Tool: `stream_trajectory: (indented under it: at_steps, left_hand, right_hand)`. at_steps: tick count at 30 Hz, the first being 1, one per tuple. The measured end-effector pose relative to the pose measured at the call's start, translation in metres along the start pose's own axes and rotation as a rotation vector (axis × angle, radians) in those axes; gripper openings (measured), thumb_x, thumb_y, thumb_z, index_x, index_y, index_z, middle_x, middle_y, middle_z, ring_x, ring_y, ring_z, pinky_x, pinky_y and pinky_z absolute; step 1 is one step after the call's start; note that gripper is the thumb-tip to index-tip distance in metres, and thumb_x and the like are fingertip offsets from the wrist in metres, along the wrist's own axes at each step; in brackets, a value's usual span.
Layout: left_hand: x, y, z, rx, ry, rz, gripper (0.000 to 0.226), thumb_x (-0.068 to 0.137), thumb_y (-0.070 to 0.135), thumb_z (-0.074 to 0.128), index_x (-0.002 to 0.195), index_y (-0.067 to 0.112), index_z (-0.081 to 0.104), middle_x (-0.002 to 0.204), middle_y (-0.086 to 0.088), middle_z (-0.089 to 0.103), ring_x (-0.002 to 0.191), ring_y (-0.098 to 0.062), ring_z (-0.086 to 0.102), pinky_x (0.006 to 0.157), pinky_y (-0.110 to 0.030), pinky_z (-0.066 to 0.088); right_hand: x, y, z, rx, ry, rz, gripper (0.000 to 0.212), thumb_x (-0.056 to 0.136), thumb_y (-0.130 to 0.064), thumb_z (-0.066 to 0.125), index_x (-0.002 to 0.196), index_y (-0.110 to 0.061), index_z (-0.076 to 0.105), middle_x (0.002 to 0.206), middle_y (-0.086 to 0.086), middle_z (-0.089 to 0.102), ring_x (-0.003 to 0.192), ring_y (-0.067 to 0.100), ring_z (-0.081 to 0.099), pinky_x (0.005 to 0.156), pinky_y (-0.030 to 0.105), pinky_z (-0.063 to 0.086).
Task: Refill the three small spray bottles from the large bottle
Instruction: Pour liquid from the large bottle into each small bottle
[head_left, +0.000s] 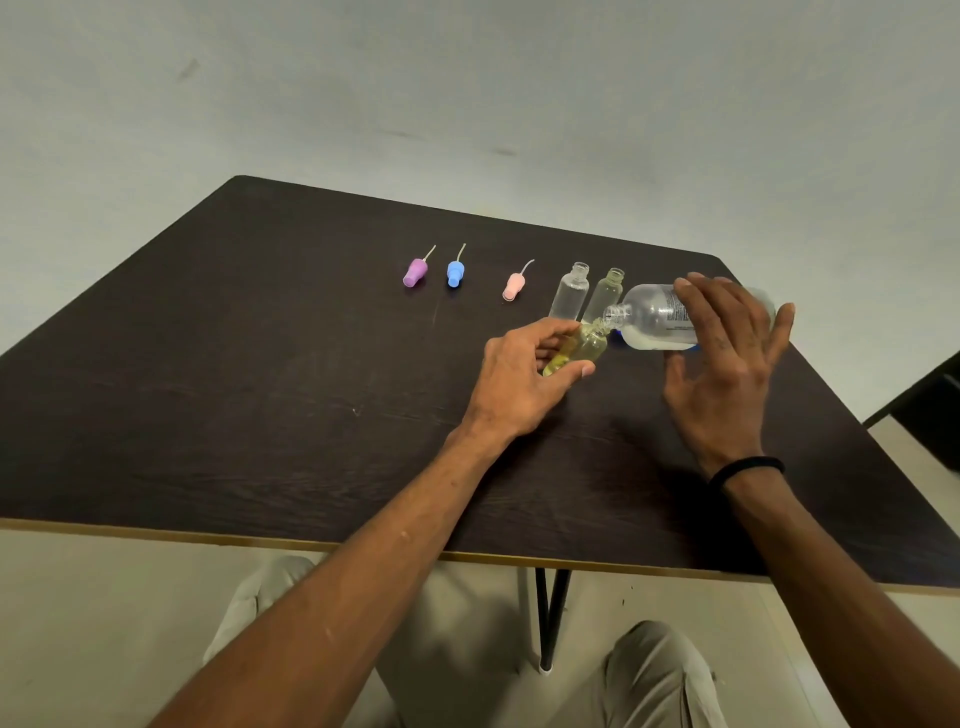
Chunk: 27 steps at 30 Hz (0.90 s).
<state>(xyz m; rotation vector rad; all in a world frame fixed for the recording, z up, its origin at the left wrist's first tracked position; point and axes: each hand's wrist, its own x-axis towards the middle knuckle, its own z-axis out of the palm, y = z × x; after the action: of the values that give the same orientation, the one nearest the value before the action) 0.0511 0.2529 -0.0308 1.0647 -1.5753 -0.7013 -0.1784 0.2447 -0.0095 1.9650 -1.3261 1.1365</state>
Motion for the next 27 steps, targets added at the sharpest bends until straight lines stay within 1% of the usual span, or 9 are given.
stream_trajectory:
  at_steps: [10, 14, 18, 24, 27]
  left_hand:
    - [-0.0004, 0.0001, 0.0009, 0.008, 0.000, -0.009, 0.053, 0.086, 0.025, 0.087, 0.135, 0.018, 0.070, 0.119, 0.002, 0.077, 0.109, -0.004, 0.071, 0.095, -0.022, 0.059]
    - [-0.0004, 0.0009, 0.0003, 0.017, -0.007, -0.005, 0.054, 0.086, 0.025, 0.087, 0.136, 0.018, 0.069, 0.122, 0.002, 0.076, 0.110, -0.004, 0.070, 0.096, -0.019, 0.058]
    - [-0.0010, 0.0003, 0.0005, 0.009, 0.003, -0.006, 0.053, 0.085, 0.024, 0.088, 0.135, 0.018, 0.070, 0.119, 0.002, 0.077, 0.108, -0.003, 0.070, 0.094, -0.015, 0.057]
    - [-0.0008, 0.0003, 0.0014, 0.003, 0.000, -0.008, 0.053, 0.085, 0.024, 0.088, 0.134, 0.018, 0.070, 0.118, 0.003, 0.077, 0.108, -0.003, 0.071, 0.096, -0.022, 0.059]
    - [-0.0007, 0.0010, 0.0012, -0.001, 0.000, -0.010, 0.052, 0.085, 0.023, 0.088, 0.134, 0.018, 0.070, 0.118, 0.003, 0.077, 0.107, -0.002, 0.071, 0.095, -0.022, 0.059]
  right_hand:
    - [0.0006, 0.0016, -0.0005, -0.001, 0.005, -0.010, 0.077, 0.081, 0.011, 0.072, 0.151, -0.015, 0.057, 0.155, 0.004, 0.056, 0.150, 0.025, 0.044, 0.126, 0.072, 0.008]
    - [0.0000, 0.0019, 0.0000, -0.001, 0.001, -0.010, 0.076, 0.081, 0.010, 0.073, 0.151, -0.015, 0.057, 0.155, 0.004, 0.056, 0.150, 0.025, 0.043, 0.125, 0.073, 0.009]
    - [-0.0003, 0.0024, 0.0000, 0.002, 0.007, -0.013, 0.076, 0.081, 0.011, 0.073, 0.150, -0.015, 0.057, 0.154, 0.005, 0.056, 0.150, 0.025, 0.043, 0.124, 0.075, 0.010]
    - [0.0001, 0.0022, -0.0006, 0.004, 0.008, -0.017, 0.076, 0.080, 0.012, 0.073, 0.150, -0.015, 0.058, 0.154, 0.005, 0.057, 0.150, 0.026, 0.044, 0.125, 0.074, 0.010]
    - [0.0004, 0.0025, -0.0007, 0.003, 0.008, -0.016, 0.077, 0.080, 0.012, 0.073, 0.150, -0.014, 0.058, 0.154, 0.005, 0.057, 0.150, 0.026, 0.044, 0.125, 0.074, 0.009]
